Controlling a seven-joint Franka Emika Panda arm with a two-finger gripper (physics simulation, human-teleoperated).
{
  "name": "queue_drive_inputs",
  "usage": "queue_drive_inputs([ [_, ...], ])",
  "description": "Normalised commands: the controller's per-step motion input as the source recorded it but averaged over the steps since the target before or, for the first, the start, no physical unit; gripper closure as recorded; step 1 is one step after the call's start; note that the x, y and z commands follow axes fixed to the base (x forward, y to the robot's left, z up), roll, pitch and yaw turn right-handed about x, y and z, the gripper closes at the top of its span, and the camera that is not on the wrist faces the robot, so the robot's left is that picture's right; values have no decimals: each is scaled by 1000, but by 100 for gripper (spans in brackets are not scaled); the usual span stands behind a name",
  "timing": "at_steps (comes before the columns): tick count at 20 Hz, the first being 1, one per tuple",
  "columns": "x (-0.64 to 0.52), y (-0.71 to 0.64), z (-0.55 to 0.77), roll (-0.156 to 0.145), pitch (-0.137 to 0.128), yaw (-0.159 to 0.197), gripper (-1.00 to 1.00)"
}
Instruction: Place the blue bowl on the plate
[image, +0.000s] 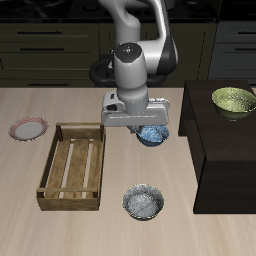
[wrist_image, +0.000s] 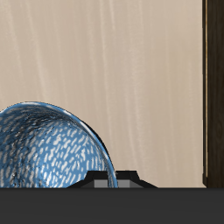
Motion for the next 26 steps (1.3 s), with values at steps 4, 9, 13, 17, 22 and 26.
queue_drive_inputs([
  [4, -386, -5, 352, 49, -55, 33, 100],
  [9, -388, -94, 194, 38, -8, 46, 100],
  [13, -286, -249, 255, -18, -62, 23, 100],
  [17, -247, -455, 289, -43, -34, 25, 100],
  [22, -172, -426, 90, -50, -18, 14, 100],
  [26, -311, -563, -34, -13, 16, -16, 100],
])
